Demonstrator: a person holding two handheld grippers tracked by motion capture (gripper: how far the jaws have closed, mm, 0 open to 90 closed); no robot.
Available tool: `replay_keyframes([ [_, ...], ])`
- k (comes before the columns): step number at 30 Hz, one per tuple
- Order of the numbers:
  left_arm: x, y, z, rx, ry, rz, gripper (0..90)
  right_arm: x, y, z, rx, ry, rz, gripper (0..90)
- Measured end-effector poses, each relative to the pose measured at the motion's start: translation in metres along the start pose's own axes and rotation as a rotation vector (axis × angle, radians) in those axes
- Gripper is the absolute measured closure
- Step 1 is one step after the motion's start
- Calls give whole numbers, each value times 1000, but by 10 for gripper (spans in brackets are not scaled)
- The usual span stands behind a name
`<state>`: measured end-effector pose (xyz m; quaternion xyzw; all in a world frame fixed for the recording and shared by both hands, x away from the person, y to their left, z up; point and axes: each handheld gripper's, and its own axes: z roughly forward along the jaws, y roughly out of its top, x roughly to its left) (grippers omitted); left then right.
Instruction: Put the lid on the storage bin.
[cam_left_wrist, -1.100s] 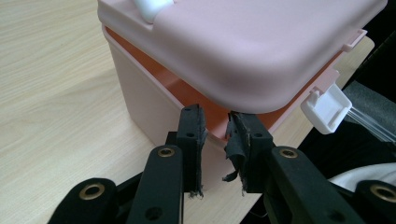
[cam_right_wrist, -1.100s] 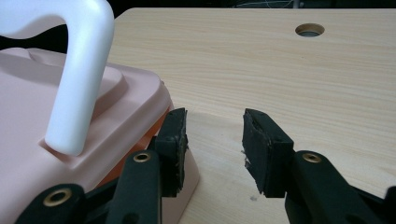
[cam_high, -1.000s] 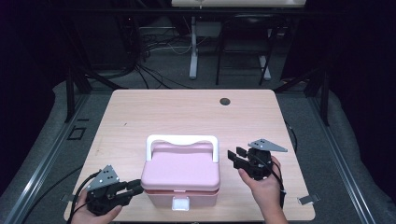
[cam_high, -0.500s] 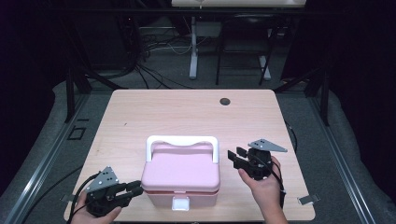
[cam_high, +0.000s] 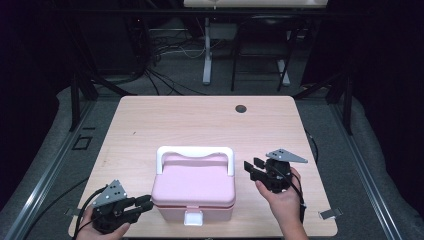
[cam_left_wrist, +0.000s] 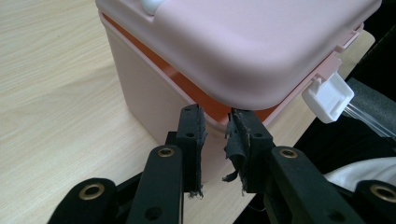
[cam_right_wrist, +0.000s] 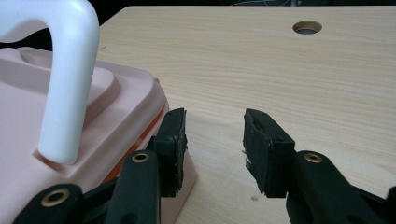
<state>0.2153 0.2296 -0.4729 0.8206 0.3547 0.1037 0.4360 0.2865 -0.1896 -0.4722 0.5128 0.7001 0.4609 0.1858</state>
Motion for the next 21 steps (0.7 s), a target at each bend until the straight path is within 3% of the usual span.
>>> replay_keyframes([
  [21, 0, -3, 0, 6, 1, -13, 739, -1, 0, 0, 0, -5, 1, 591],
])
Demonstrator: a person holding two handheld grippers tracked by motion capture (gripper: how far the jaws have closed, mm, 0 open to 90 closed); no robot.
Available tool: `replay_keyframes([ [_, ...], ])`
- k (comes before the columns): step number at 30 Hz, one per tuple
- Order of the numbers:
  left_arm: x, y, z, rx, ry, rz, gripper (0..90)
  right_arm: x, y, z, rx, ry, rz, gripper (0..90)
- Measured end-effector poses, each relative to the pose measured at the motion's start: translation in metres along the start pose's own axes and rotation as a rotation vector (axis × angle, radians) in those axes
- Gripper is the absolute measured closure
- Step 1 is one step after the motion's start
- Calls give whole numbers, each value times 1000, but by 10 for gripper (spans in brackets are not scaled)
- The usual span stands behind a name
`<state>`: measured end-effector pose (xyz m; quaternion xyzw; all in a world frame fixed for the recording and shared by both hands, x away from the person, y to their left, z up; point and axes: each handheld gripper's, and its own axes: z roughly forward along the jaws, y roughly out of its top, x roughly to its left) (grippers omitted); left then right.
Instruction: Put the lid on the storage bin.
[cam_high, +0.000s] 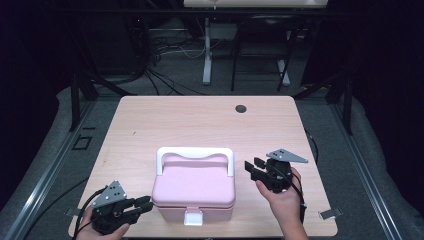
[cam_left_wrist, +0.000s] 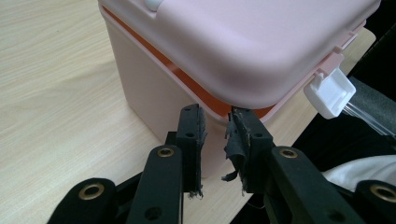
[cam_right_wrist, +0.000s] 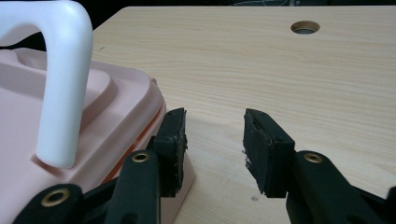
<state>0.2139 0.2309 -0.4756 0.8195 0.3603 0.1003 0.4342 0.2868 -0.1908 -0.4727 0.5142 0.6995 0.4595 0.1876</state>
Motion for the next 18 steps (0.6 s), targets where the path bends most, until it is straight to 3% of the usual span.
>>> replay_keyframes([
  [8, 1, -2, 0, 11, 1, 5, 739, -1, 0, -1, -1, -1, 2, 591],
  [18, 5, -5, 0, 7, 6, -16, 739, -3, 1, -1, -9, -2, 8, 591],
])
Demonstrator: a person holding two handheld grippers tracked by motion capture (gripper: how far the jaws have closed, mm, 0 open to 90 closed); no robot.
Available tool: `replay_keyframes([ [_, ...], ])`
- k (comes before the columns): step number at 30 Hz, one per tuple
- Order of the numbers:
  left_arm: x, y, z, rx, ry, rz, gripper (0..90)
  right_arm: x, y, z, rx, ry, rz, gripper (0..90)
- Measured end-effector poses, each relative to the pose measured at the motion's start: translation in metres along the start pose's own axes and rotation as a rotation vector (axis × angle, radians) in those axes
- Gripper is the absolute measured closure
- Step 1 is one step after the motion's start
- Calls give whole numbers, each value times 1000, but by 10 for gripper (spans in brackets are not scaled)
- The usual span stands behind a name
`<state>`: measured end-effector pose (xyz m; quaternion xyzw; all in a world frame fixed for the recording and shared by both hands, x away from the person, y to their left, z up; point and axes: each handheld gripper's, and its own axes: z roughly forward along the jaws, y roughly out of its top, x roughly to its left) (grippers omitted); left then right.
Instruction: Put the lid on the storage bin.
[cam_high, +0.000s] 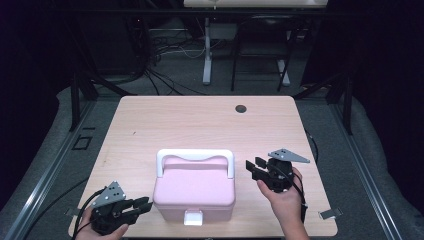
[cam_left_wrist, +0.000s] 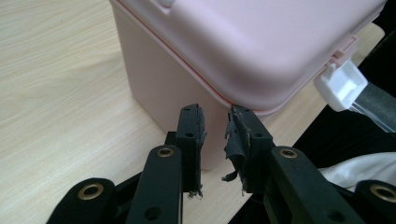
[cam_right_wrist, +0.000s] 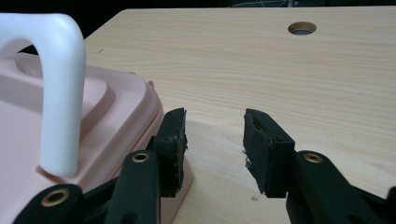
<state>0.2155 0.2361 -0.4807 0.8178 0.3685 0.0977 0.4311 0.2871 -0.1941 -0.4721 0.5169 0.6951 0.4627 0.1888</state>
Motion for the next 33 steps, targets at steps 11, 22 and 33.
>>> replay_keyframes([
  [11, 4, 2, 1, -10, 4, -20, 729, 0, 0, 0, 2, -2, -2, 591],
  [22, 9, 7, 4, -16, 13, -24, 710, 0, -1, 1, 6, -3, 0, 591],
  [33, 16, 10, 9, -16, 24, -31, 698, -1, -1, 0, 7, -4, 5, 591],
])
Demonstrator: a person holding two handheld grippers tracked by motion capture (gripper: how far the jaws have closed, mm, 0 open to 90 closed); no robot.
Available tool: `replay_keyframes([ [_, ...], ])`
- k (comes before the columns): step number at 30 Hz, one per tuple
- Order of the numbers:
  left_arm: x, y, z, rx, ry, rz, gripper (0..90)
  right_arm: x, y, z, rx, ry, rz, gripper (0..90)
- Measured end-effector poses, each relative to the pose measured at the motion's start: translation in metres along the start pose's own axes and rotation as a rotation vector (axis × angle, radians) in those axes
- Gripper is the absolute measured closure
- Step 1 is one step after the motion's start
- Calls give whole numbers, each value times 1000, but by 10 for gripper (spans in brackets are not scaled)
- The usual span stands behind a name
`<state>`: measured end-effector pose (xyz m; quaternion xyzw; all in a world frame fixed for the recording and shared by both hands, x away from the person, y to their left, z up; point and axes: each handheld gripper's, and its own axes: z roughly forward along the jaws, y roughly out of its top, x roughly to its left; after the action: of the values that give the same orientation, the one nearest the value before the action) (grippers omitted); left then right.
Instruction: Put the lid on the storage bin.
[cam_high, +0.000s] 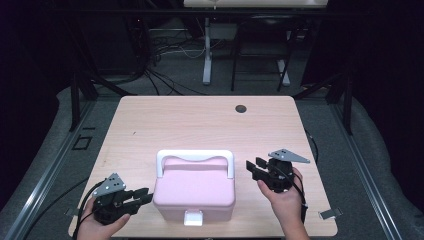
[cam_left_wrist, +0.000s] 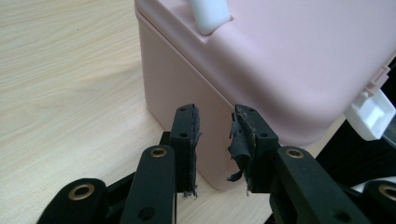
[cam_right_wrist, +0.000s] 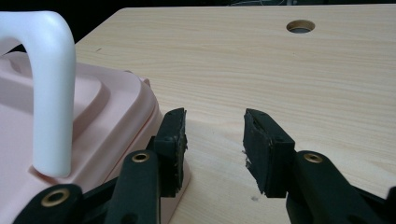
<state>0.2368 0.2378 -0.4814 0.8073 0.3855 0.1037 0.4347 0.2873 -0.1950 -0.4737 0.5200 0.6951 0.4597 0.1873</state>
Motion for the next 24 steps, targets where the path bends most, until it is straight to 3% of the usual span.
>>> replay_keyframes([
  [8, 8, 0, 5, -3, 20, -13, 686, -1, -1, 0, -1, -7, -4, 591],
  [24, 33, -4, 19, -1, 77, -81, 655, -4, -5, 6, 14, -24, -14, 590],
])
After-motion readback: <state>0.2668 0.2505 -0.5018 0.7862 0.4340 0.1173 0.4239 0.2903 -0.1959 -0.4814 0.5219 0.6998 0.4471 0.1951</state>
